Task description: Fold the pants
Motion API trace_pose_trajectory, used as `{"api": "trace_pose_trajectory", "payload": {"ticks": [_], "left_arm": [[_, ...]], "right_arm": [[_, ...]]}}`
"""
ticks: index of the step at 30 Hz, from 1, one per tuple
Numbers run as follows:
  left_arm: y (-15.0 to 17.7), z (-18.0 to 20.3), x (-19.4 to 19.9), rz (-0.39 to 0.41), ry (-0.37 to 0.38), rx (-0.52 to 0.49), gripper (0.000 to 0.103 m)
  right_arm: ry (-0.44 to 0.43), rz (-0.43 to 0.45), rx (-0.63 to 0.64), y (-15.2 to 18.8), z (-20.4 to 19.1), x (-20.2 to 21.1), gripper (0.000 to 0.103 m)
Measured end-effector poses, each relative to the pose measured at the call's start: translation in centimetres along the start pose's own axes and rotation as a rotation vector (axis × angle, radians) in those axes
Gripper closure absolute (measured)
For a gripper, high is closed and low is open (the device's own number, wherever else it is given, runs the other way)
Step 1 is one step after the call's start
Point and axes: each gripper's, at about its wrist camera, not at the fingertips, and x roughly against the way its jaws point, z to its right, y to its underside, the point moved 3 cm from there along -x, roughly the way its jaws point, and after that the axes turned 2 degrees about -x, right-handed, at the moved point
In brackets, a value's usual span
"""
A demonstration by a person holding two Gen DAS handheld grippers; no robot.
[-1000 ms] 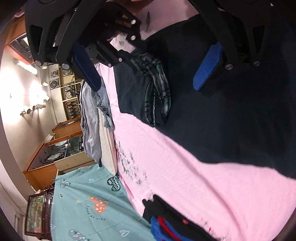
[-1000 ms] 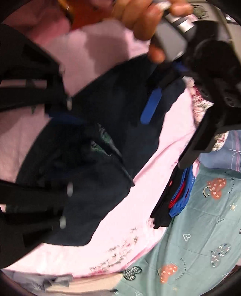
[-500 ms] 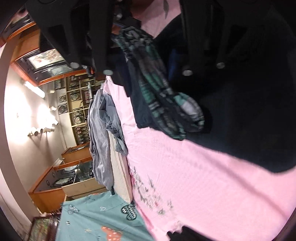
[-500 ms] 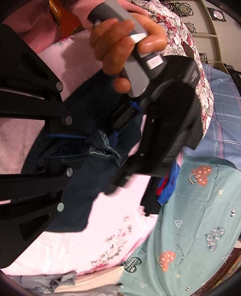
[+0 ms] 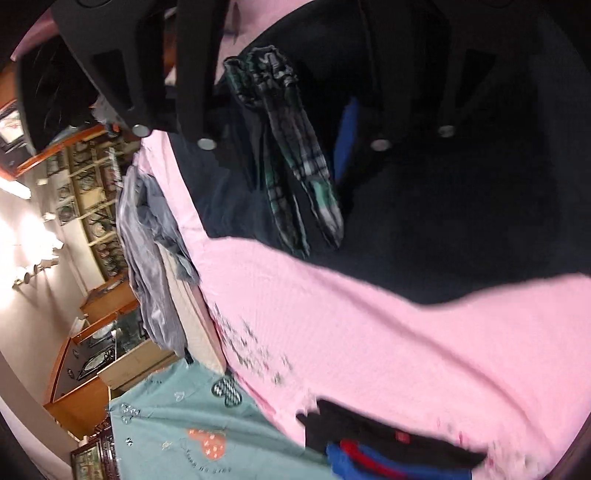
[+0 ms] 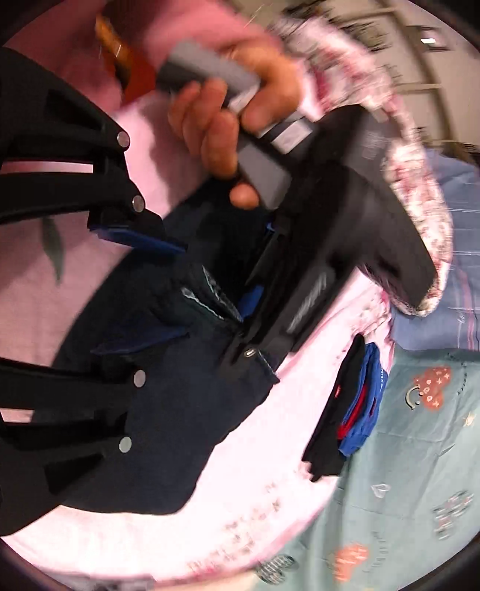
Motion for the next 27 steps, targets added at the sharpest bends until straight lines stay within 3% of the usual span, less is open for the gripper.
{"api": "trace_pose_trajectory", "payload": {"ticks": [2,6,7,9,11,13,15,19,23,25,27], "left_arm": [[-0.6,0.7,2.3,0.070,-0.039,-0.046,0.057],[-1.0,4.5,4.0,0.123,0.049,-0.124,0.052],[-0.7,5.9,3.2,0.093,0.101,-0.159,0.048],[-0.1,7.1,1.1,0.030,0.135,-0.182,0.048],[0.8,6.5,-1.4,-0.055,0.103,-0.169,0.048],[2.0,4.0,-3.5,-0.118,0.051,-0.103,0.052],[2.4,3.0,-3.2,-0.095,0.103,-0.067,0.051],[2.5,2.7,-1.1,-0.072,0.073,-0.043,0.050],[2.9,2.8,-1.4,-0.075,0.063,-0.057,0.049],[2.8,2.9,-1.6,-0.068,0.066,-0.051,0.049],[2.7,2.8,-1.9,-0.065,0.076,-0.039,0.049]], "right_arm": [[-0.033,0.059,-0.130,-0.5,2.8,2.0,0.061],[-0.067,0.181,-0.549,-0.3,12.5,4.9,0.063],[-0.076,0.185,-0.626,0.0,14.3,4.8,0.067],[-0.093,0.161,-0.736,0.8,17.1,3.7,0.069],[-0.096,0.109,-0.792,1.6,18.2,2.2,0.070],[-0.069,-0.001,-0.841,3.1,18.9,0.1,0.074],[-0.093,0.017,-0.866,4.6,19.3,0.3,0.079],[-0.120,0.062,-0.873,5.9,18.6,3.4,0.077],[-0.282,0.120,-0.770,5.8,14.9,7.1,0.077],[-0.224,0.107,-0.648,6.2,13.0,8.2,0.077],[-0.111,0.051,-0.491,6.9,10.7,8.7,0.077]]}}
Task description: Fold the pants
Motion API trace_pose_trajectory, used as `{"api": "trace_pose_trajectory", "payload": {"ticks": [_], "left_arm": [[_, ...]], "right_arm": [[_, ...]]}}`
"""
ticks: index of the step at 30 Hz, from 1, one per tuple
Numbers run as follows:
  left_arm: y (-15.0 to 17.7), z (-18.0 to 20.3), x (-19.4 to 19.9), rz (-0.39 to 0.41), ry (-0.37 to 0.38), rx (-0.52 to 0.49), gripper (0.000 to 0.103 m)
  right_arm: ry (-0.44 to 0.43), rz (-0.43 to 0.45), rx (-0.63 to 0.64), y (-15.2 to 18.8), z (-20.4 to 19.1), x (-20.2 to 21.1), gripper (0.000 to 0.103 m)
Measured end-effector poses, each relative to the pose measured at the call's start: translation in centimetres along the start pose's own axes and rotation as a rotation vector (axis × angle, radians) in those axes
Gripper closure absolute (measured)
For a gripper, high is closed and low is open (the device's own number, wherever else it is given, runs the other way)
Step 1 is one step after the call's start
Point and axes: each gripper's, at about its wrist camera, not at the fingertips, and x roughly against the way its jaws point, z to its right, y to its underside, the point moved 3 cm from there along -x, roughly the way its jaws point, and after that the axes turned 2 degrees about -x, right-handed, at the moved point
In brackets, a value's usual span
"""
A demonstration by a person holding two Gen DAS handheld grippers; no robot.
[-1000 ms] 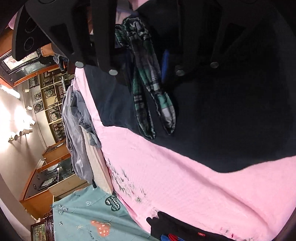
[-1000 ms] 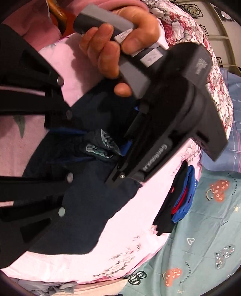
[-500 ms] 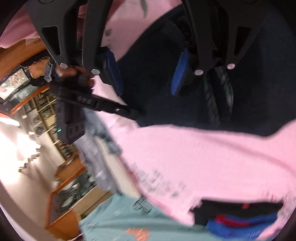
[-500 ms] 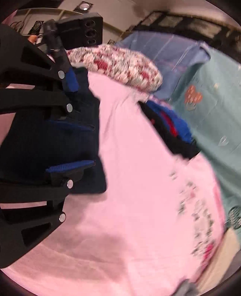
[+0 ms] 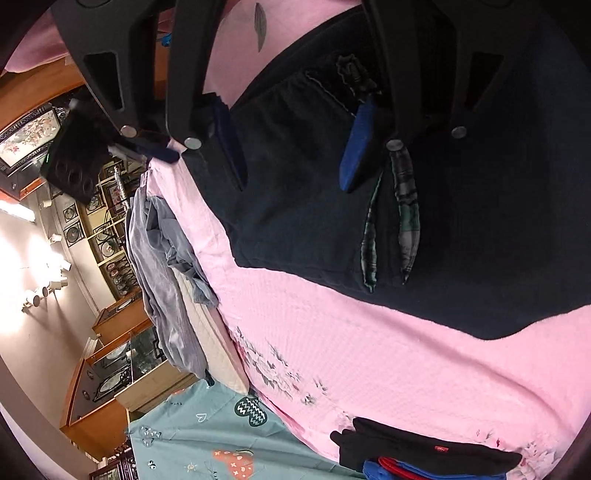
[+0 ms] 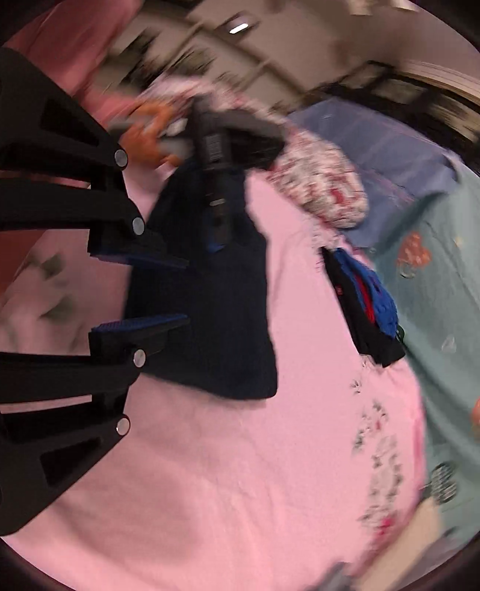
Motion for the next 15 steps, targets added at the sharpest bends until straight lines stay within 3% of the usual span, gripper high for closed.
{"api": "trace_pose_trajectory", "payload": {"ticks": [3,7,15], "left_arm": [[0.0,-0.2,0.2,-0.001,0.010,0.007,0.049],[-0.1,0.0,0.0,0.001,0.002,0.001,0.049],[0.0,0.1,-0.3,0.008,0.002,0.000,0.049]], "right_arm": [[0.079,-0.060,0.095,2.5,-1.0,-0.6,0.077],[0.173,-0.048,0.091,2.9,-0.5,-1.7,0.071],[0.171,-0.032,0.128,2.5,-1.6,-2.7,0.063]]}}
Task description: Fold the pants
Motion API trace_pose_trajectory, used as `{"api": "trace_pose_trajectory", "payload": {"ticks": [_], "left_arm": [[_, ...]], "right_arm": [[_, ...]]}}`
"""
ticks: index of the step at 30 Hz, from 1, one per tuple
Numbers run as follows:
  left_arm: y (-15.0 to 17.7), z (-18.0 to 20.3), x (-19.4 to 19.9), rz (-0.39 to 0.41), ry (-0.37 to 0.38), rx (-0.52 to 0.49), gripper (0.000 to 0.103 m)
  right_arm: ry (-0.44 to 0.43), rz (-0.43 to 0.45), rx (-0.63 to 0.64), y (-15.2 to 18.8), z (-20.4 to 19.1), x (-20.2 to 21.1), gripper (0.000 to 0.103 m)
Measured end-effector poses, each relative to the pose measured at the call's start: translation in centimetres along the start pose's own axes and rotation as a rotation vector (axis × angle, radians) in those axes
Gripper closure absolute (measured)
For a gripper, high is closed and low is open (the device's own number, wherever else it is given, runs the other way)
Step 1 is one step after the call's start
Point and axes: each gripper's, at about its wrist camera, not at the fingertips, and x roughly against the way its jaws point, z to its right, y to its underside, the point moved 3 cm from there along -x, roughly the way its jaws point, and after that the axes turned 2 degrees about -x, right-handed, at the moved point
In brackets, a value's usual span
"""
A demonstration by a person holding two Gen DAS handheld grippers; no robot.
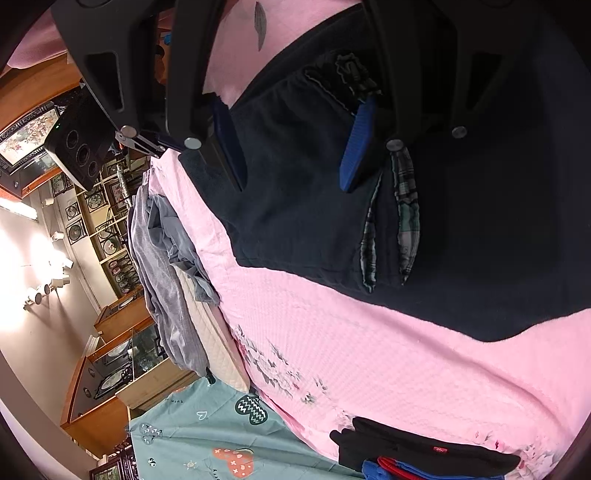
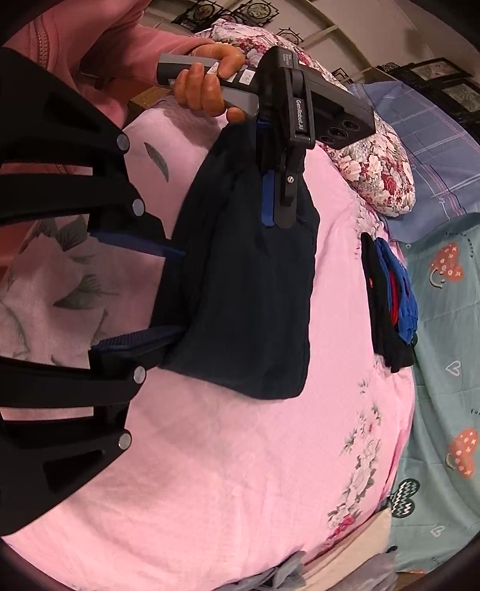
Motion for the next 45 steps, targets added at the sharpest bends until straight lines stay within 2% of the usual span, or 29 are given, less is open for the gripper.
{"api": "trace_pose_trajectory", "payload": {"ticks": [3,7,9,10,14,17,19,20,22,23,25,27,29,31,33,34,36,39,41,43,44,45], "left_arm": [[0.0,0.0,0.0,-0.001,-0.002,-0.005,0.049],[0.1,0.0,0.1,-0.002,0.002,-0.009,0.049],[0.0,0.0,0.0,-0.005,0.008,-0.007,0.049],[0.1,-0.1,0.1,-0.006,0.016,-0.006,0.049],[0.0,-0.3,0.1,-0.010,0.030,-0.005,0.049],[0.0,-0.3,0.1,-0.013,0.029,-0.010,0.049],[0.0,-0.2,0.1,-0.013,0.029,-0.012,0.049],[0.0,-0.2,0.0,-0.013,0.028,-0.013,0.049],[0.0,-0.2,0.0,-0.011,0.024,-0.013,0.049],[0.0,-0.2,0.0,-0.011,0.022,-0.013,0.049],[0.0,-0.1,0.0,-0.009,0.018,-0.014,0.049],[0.1,-0.1,0.1,-0.011,0.014,-0.016,0.049],[0.4,0.0,0.2,-0.021,0.004,-0.027,0.049],[0.9,0.4,0.6,-0.027,-0.019,-0.068,0.049],[1.2,1.2,1.2,-0.038,-0.066,-0.117,0.048],[1.1,1.8,1.6,-0.037,-0.086,-0.134,0.039],[0.6,3.4,2.4,0.009,-0.092,-0.172,0.025],[0.4,5.8,2.3,0.046,-0.109,-0.271,0.022],[1.0,6.8,1.4,0.020,-0.082,-0.309,0.021],[1.8,6.3,-0.3,-0.050,-0.063,-0.288,0.021],[2.3,5.6,-1.0,-0.080,-0.077,-0.263,0.021],[2.8,4.7,-1.5,-0.081,-0.079,-0.244,0.021]], "right_arm": [[0.012,0.012,-0.016,-0.6,-0.1,-0.4,0.060],[0.068,0.023,-0.047,-0.9,-0.4,-1.0,0.055],[0.123,-0.002,-0.063,-0.8,-0.3,-1.6,0.055],[0.157,-0.013,-0.071,-0.6,0.1,-1.6,0.057],[0.189,-0.030,-0.153,0.1,2.1,-0.7,0.070],[0.186,-0.053,-0.117,0.3,1.6,-0.4,0.067],[0.138,-0.057,-0.087,0.0,0.7,0.7,0.066],[0.071,-0.023,-0.075,-0.6,0.1,1.8,0.066],[0.003,0.072,-0.083,-2.0,-0.4,3.3,0.061],[-0.002,0.140,-0.096,-3.0,-0.3,3.7,0.056],[0.010,0.186,-0.135,-4.1,0.3,2.8,0.056],[-0.008,0.116,-0.193,-4.2,1.4,0.4,0.056],[0.052,-0.034,-0.221,-2.7,2.9,-2.3,0.056],[0.059,-0.021,-0.167,-1.9,3.1,-1.5,0.056],[0.136,-0.066,-0.111,-1.8,3.1,-0.7,0.047],[0.154,-0.076,-0.100,-2.0,3.3,-0.4,0.047],[0.125,-0.046,-0.104,-3.2,3.4,0.1,0.047],[0.029,0.077,-0.112,-6.4,3.3,0.1,0.047],[0.021,0.119,-0.123,-8.3,3.5,-0.9,0.047],[0.012,0.127,-0.130,-9.7,4.2,-2.8,0.047],[0.016,0.103,-0.142,-10.2,4.7,-3.9,0.047],[0.023,0.035,-0.172,-10.1,5.5,-5.6,0.047]]}}
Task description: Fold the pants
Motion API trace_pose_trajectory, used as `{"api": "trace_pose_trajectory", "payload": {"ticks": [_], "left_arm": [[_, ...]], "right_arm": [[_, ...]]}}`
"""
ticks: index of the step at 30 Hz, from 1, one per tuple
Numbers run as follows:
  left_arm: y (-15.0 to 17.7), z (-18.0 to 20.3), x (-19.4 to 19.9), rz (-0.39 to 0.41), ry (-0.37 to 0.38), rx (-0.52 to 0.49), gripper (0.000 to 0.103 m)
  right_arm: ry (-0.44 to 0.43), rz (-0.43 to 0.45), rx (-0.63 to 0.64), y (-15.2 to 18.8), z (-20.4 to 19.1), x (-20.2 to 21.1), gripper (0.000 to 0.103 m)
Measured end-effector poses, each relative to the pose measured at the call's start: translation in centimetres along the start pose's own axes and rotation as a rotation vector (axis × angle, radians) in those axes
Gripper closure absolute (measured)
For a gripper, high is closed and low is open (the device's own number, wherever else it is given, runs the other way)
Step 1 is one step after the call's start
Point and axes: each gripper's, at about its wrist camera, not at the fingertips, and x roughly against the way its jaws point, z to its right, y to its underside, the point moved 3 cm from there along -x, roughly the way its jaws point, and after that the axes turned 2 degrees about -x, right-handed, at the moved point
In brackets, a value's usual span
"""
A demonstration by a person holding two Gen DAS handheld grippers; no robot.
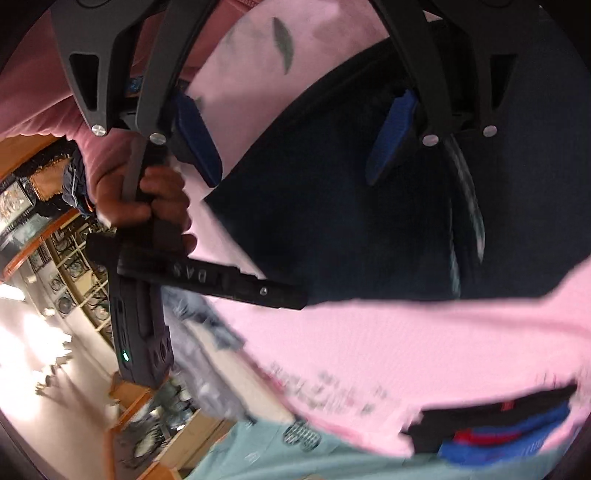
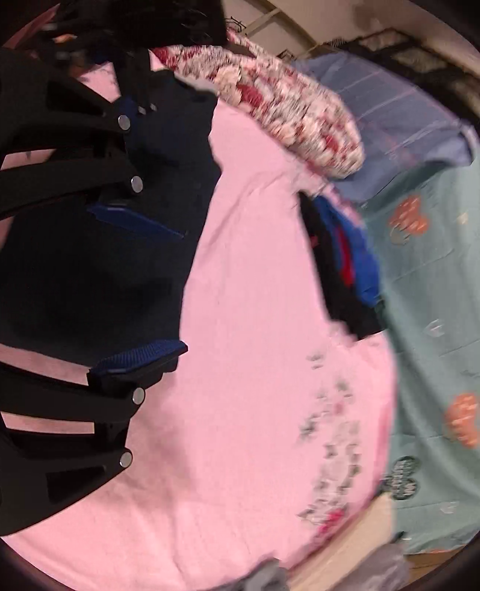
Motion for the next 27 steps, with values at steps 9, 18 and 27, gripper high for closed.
{"api": "trace_pose_trajectory", "payload": {"ticks": [9,18,27], "left_arm": [[1.1,-0.5,2.0,0.035,0.029,0.029,0.021],[1.0,-0.2,2.5,0.060,0.011,0.029,0.020],[1.3,-0.5,4.6,0.113,-0.006,0.059,0.014]], "right_arm": [[-0.087,0.023,0.080,1.1,-2.8,3.6,0.048],[-0.048,-0.068,0.171,6.2,-4.2,3.2,0.046],[-0.060,-0.083,0.146,6.8,-4.1,2.6,0.045]]}}
